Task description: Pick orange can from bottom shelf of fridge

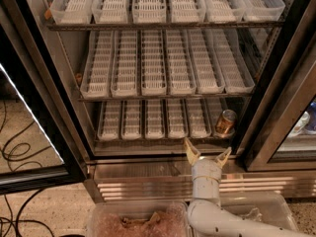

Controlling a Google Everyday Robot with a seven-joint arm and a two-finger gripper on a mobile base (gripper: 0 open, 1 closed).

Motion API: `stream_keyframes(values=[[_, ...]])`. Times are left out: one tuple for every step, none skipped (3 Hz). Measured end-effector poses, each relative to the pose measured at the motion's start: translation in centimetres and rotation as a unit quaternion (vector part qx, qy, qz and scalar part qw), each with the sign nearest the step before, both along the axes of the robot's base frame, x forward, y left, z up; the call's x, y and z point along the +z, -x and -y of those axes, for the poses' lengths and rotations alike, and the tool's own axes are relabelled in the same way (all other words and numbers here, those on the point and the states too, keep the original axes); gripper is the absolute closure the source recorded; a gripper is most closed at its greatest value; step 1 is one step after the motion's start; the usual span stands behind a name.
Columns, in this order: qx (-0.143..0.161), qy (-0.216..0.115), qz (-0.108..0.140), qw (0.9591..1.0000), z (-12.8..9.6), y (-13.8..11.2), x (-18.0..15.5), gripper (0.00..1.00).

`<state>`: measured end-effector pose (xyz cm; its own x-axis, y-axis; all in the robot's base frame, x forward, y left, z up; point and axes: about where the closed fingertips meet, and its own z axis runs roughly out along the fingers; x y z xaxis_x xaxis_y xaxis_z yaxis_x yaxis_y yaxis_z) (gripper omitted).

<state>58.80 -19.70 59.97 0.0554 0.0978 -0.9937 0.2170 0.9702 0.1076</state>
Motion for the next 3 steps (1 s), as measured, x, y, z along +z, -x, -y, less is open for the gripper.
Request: stream_keyframes(values=[[-0.007, -0.002, 0.007, 0.9999, 0.0, -0.4, 0.0, 0.0], [-0.023, 0.0, 0.02, 0.9995, 0.4, -1.5, -0.1, 0.0], [-0.038, 0.003, 0.035, 0.9987, 1.1, -2.8, 0.2, 0.12]])
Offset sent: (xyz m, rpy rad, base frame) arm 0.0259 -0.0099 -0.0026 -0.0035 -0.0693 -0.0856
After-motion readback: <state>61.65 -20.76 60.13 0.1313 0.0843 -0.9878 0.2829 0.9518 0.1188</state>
